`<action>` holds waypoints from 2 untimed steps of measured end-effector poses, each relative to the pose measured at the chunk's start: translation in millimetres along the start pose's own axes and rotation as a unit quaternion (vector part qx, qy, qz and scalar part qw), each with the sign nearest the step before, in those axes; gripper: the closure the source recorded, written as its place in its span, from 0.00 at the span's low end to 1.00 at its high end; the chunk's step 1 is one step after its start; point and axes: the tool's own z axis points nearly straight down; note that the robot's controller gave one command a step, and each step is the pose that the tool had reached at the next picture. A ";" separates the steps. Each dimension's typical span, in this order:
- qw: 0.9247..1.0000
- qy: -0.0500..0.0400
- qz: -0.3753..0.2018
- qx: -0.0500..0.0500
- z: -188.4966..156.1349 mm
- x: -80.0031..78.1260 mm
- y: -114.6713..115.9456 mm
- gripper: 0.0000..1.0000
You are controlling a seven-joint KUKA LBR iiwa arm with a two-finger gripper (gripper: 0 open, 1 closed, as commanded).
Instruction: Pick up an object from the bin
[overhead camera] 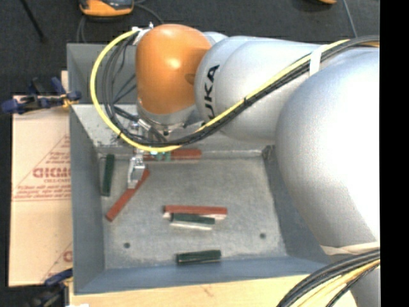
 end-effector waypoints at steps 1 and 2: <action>1.000 -0.004 0.002 -0.001 -5.5 -2.0 -0.8 0.00; 0.999 -0.006 -0.053 0.000 32.1 4.4 -6.0 0.00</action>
Offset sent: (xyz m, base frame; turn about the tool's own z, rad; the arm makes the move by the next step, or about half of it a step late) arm -0.0213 -0.0174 -0.1146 -0.3251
